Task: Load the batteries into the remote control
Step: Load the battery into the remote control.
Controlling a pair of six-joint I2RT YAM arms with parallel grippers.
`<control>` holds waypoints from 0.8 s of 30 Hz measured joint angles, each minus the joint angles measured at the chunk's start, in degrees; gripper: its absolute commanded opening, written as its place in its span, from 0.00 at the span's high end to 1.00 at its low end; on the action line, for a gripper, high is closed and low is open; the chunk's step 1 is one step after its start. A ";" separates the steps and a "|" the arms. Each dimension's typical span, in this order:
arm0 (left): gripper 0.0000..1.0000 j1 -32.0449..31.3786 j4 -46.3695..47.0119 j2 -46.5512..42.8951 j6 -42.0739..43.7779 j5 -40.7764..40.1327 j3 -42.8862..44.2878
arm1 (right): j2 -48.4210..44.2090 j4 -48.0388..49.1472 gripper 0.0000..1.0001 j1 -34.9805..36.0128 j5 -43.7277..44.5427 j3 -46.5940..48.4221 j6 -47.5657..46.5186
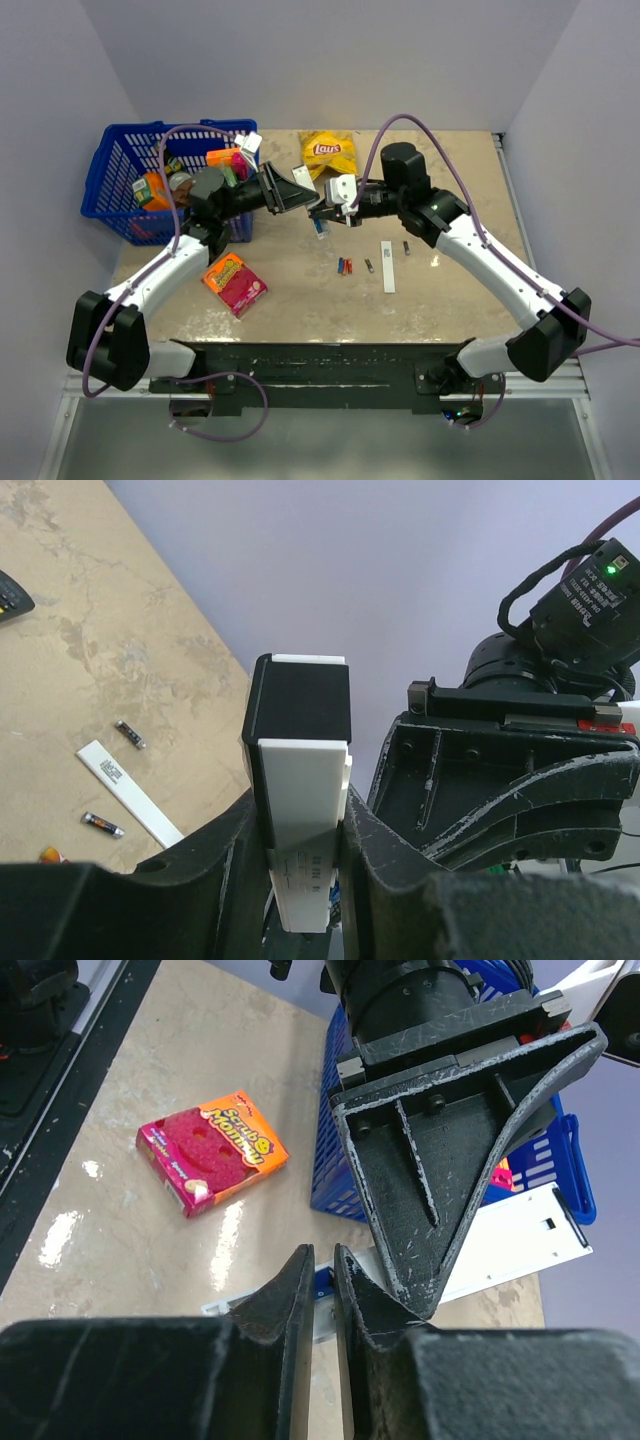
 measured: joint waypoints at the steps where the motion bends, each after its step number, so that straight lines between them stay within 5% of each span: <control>1: 1.00 0.00 0.00 0.02 -0.04 0.07 0.00 | 0.02 -0.07 0.88 0.00 -0.04 0.04 -0.09; 24: 1.00 1.09 12.37 1.42 -8.11 -3.78 -1.05 | -1.42 2.36 0.92 0.66 -3.61 -5.49 -0.13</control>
